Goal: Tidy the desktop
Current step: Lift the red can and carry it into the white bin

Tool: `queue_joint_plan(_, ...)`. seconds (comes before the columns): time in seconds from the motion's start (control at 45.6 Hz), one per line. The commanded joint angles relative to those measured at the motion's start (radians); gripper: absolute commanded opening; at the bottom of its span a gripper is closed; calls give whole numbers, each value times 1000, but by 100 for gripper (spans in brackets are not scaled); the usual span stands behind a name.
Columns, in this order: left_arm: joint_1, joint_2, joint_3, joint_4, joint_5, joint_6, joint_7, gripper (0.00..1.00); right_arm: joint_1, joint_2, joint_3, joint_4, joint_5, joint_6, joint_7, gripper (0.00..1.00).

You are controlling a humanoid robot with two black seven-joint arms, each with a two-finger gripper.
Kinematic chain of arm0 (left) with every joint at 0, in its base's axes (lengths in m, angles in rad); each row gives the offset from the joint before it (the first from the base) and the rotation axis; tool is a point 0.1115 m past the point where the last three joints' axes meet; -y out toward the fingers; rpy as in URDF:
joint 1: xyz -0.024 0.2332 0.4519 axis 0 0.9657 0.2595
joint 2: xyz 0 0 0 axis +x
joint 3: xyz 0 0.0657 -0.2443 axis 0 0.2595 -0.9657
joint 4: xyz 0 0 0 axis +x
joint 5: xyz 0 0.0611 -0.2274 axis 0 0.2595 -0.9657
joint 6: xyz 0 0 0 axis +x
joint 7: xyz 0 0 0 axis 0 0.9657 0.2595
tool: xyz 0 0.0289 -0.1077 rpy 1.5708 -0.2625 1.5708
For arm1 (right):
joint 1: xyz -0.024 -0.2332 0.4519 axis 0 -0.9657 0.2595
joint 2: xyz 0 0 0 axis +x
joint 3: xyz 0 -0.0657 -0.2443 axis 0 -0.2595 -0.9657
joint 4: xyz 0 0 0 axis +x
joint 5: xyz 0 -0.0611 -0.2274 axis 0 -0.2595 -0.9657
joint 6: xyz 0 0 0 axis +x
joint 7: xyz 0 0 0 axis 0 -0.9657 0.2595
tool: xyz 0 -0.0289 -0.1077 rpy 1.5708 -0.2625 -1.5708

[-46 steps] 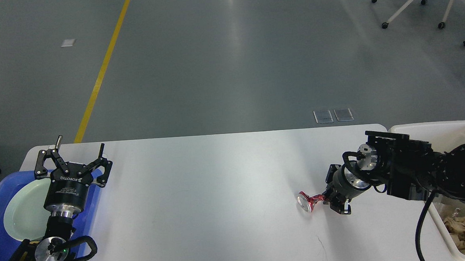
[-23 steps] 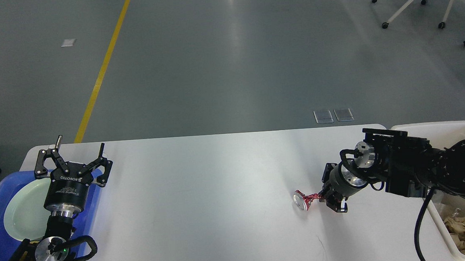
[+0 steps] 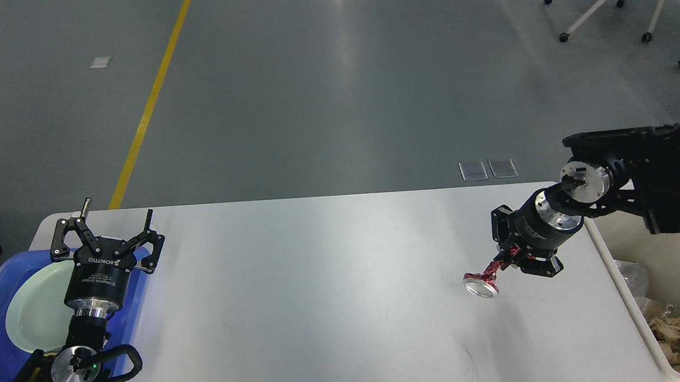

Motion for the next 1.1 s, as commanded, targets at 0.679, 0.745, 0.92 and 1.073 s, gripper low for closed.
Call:
queue_joint_plan(0.679,0,0,0,0,-1,0,0,96,870,65,-408,725,-572,319,378,0)
queue_joint_plan(0.745,0,0,0,2,0,0,0,96,869,63,-408,725,-572,316,379,0)
queue_joint_plan(0.92,0,0,0,2,-1,0,0,96,861,59,-417,717,-573,285,378,0)
queue_joint_plan(1.073,0,0,0,0,0,0,0,96,818,52,-460,697,-578,253,379,0)
